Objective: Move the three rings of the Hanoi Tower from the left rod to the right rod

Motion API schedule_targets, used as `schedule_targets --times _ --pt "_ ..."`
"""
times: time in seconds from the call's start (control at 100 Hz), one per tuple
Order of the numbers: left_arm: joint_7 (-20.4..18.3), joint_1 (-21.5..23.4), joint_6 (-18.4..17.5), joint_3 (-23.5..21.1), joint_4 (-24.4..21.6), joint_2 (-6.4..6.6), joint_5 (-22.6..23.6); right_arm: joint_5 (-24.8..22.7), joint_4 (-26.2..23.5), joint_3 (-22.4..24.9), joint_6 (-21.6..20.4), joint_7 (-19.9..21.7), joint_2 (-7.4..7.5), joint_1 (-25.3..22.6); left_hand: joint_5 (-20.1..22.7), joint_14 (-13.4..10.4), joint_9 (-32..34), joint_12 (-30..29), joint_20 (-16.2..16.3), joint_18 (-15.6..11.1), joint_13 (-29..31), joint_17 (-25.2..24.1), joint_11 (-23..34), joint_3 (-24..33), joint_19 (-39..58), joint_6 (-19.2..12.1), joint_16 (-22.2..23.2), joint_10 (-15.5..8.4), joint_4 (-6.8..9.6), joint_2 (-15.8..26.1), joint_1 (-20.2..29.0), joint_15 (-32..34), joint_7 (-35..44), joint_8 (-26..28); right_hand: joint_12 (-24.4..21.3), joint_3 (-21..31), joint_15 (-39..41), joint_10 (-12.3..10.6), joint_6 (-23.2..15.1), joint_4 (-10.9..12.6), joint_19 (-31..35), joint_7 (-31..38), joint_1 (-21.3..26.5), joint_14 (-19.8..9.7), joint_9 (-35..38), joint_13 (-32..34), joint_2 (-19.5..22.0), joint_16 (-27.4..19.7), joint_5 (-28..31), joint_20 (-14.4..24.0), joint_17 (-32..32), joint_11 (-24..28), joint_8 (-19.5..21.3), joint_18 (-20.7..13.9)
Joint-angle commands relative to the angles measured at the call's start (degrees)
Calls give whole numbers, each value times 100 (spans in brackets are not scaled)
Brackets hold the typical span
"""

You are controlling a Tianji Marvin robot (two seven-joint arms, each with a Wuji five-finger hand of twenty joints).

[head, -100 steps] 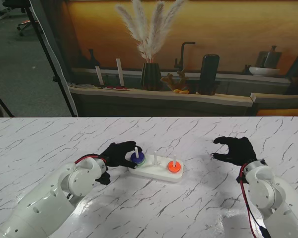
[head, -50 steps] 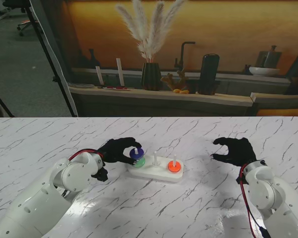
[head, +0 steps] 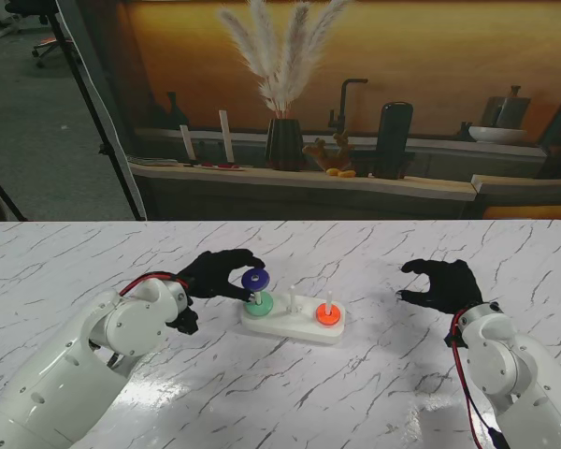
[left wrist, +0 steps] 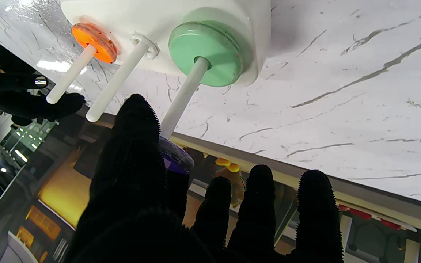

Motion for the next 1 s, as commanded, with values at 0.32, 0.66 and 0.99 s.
schedule_targets --times 0.32,0.66,0.99 --pt "-102 -96 -170 46 -186 -4 -71 38 32 -71 10 -32 -40 -11 394 5 13 13 68 99 85 13 -59 163 291 -337 53 -11 -17 576 299 132 203 49 0 -92 82 6 41 141 114 22 58 -16 89 103 22 63 45 69 -27 70 35 1829" --pt "-4 -472 -99 618 1 -75 -352 21 18 -44 38 -5 -35 -39 393 4 11 16 72 93 88 19 -62 167 312 -341 62 -18 -15 568 318 141 207 85 1 -92 84 11 44 141 115 25 56 -18 90 104 22 63 47 71 -25 73 36 1837" --pt "61 -744 -51 1030 266 -130 -532 27 40 -23 35 -29 -38 -34 388 9 8 22 75 83 86 17 -52 171 326 -341 73 -36 -12 561 328 155 221 119 1 -93 85 3 39 141 118 27 58 -18 88 106 24 64 49 72 -24 74 37 1834"
